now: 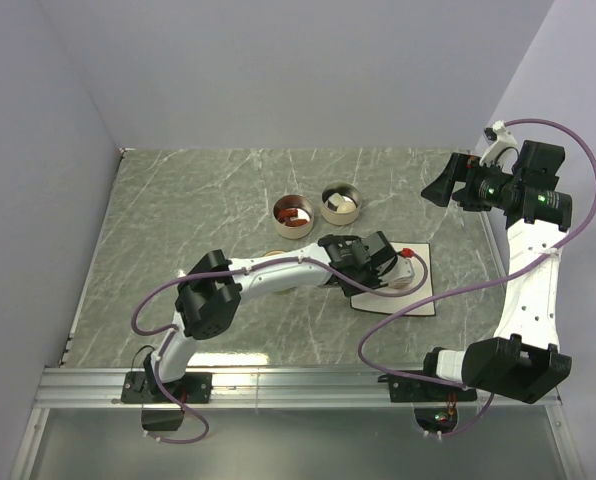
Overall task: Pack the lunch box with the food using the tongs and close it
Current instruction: Pick up the food using the clamp, then place the food into the lunch box
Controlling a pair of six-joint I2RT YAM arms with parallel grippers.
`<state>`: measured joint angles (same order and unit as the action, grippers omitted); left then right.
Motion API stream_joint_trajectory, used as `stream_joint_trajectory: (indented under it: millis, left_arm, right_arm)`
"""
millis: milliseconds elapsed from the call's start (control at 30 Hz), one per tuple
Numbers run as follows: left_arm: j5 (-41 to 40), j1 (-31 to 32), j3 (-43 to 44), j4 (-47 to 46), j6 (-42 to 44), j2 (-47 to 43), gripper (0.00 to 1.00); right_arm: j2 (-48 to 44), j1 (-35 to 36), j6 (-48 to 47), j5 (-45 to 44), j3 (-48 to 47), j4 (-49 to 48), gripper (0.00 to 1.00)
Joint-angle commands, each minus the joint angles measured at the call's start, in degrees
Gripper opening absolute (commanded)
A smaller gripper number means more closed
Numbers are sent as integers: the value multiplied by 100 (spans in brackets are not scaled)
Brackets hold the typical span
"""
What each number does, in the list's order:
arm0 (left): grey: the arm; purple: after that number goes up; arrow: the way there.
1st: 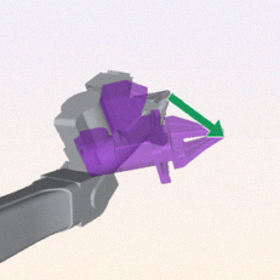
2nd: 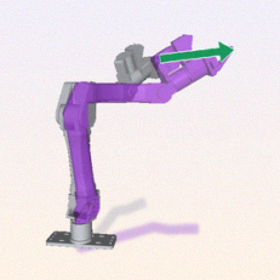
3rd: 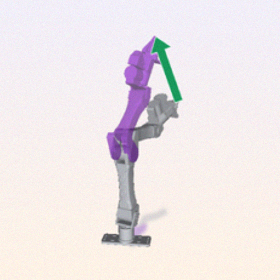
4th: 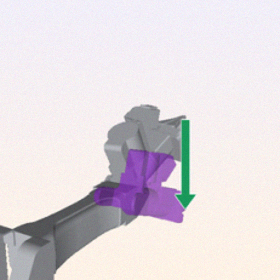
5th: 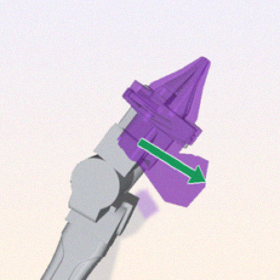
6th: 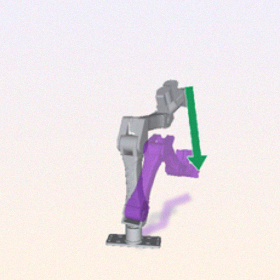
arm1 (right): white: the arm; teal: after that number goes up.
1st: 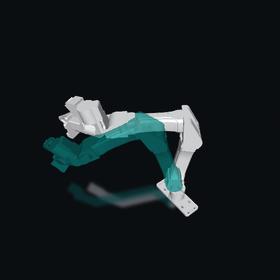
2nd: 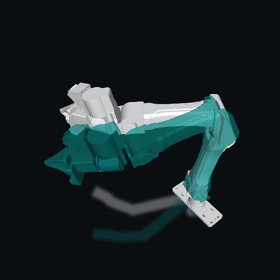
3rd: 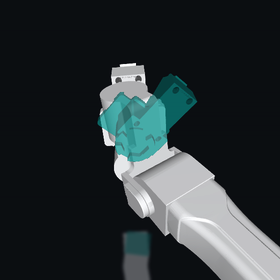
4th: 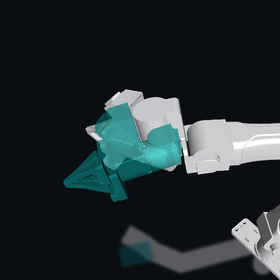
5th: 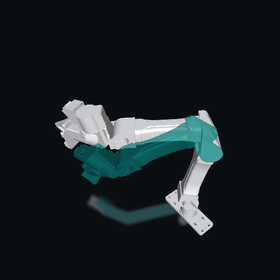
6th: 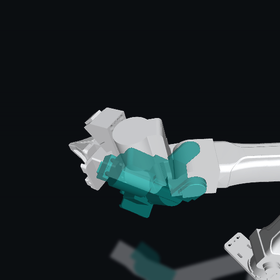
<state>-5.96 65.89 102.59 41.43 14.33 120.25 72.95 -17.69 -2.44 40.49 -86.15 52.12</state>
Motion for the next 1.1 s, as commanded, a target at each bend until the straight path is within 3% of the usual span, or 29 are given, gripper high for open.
stream_joint_trajectory:
  millis: [0,567,1067]
  left_arm:
    - [-108,-32,323,-3,61,-484,25]
    - [-29,-462,236,120,18,-880,19]
    - [340,-2202,-502,357,-193,-2057,19]
  right_arm:
    - [-70,-50,-46,99,-77,-26,100]
    - [-44,-50,-55,108,-95,-17,100]
    - [0,-50,-46,152,-148,0,100]
